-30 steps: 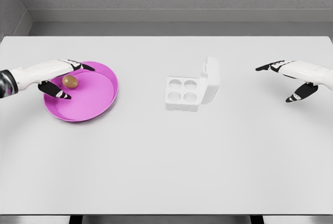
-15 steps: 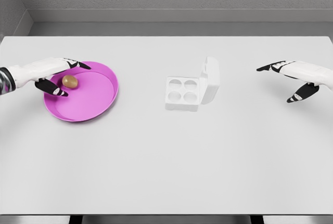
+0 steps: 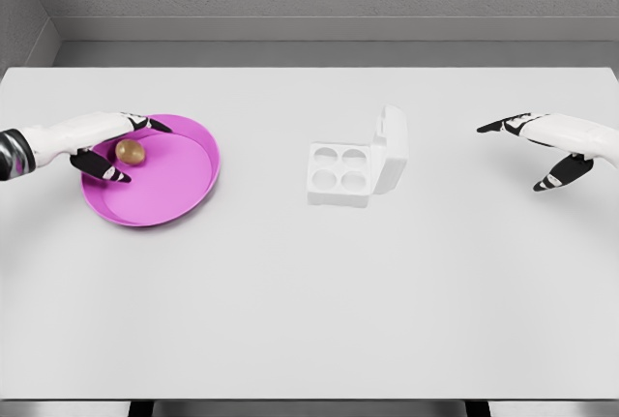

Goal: Pack egg into the box and close the box lid

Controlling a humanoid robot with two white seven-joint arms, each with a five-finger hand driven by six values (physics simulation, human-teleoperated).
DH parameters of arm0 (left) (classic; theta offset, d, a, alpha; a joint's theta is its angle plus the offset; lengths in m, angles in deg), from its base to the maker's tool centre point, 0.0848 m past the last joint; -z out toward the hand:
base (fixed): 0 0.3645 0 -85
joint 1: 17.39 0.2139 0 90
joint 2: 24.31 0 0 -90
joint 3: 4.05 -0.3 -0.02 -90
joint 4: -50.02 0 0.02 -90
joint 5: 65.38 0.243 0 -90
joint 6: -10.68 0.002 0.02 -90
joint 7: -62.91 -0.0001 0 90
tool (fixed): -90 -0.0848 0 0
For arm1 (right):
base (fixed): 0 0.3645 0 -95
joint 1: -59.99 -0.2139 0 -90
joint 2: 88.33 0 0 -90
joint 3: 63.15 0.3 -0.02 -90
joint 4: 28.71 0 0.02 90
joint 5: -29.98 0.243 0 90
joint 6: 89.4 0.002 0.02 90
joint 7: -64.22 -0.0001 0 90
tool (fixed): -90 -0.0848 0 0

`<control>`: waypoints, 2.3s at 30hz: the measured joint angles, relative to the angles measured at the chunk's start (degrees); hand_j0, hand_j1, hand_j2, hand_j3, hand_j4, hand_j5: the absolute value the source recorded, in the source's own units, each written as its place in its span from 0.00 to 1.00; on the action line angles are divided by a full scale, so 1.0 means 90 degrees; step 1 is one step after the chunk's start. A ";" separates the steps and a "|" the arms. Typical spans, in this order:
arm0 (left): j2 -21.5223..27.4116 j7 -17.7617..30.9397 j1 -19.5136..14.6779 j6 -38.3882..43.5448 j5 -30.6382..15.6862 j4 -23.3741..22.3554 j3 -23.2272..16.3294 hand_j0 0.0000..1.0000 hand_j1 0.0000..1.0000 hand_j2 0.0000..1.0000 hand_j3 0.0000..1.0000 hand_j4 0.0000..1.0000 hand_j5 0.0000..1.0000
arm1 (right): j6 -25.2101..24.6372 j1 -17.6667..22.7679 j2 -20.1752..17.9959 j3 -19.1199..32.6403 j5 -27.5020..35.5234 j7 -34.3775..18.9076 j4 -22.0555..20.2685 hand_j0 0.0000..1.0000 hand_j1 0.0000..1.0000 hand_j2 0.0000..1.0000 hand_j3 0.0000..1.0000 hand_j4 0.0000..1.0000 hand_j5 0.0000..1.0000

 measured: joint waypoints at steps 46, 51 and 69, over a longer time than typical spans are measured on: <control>-0.0052 0.0000 -0.0020 0.0439 0.0084 -0.0086 -0.0015 0.70 0.70 0.70 0.70 0.70 0.70 | 0.0000 -0.0029 -0.0087 -0.0334 -0.0002 0.0000 -0.0240 1.00 1.00 1.00 1.00 1.00 1.00; -0.0055 0.0000 -0.0029 0.0450 0.0138 -0.0086 -0.0056 0.70 0.70 0.70 0.70 0.70 0.70 | 0.0000 -0.0029 -0.0087 -0.0334 -0.0002 0.0000 -0.0240 1.00 1.00 1.00 1.00 1.00 1.00; -0.0077 -0.0001 -0.0029 0.0506 0.0182 -0.0096 -0.0157 0.42 0.42 0.42 0.42 0.42 0.42 | 0.0000 -0.0029 -0.0087 -0.0334 -0.0003 0.0000 -0.0250 1.00 1.00 1.00 1.00 1.00 1.00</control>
